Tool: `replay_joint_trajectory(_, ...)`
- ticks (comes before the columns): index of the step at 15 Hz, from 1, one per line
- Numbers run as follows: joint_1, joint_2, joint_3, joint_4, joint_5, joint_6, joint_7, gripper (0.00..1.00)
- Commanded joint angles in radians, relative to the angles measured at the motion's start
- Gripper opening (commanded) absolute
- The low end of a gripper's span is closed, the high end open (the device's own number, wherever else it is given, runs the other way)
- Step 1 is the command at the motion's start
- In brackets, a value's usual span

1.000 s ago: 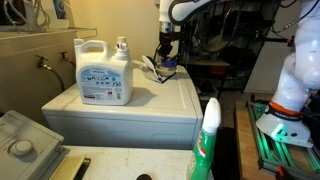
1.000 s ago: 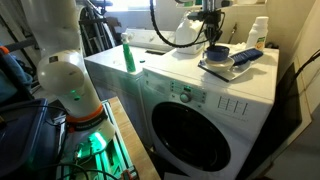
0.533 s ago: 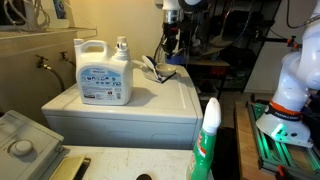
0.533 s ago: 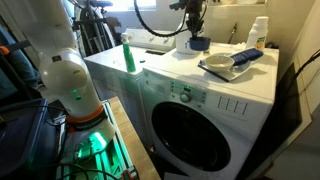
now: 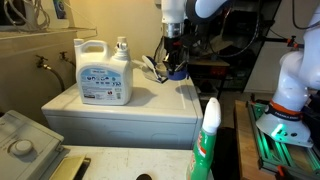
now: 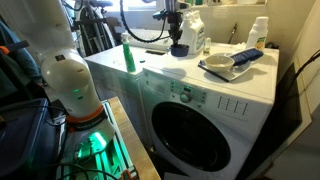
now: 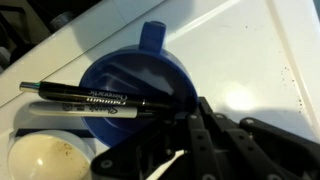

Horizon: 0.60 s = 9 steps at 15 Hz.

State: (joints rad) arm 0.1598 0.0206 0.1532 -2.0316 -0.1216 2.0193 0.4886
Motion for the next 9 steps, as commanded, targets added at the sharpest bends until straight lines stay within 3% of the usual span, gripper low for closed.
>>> replay_joint_trajectory(1,0.007,0.032,0.002,-0.059,-0.008,0.094,0.072,0.04)
replay_joint_trajectory(7,0.013,0.131,-0.023,-0.044,-0.01,0.209,0.139,0.05)
replay_joint_trajectory(8,0.014,0.135,-0.028,-0.042,-0.012,0.2,0.14,0.3)
replay_joint_trajectory(9,0.011,0.121,-0.033,-0.04,-0.003,0.172,0.132,0.3)
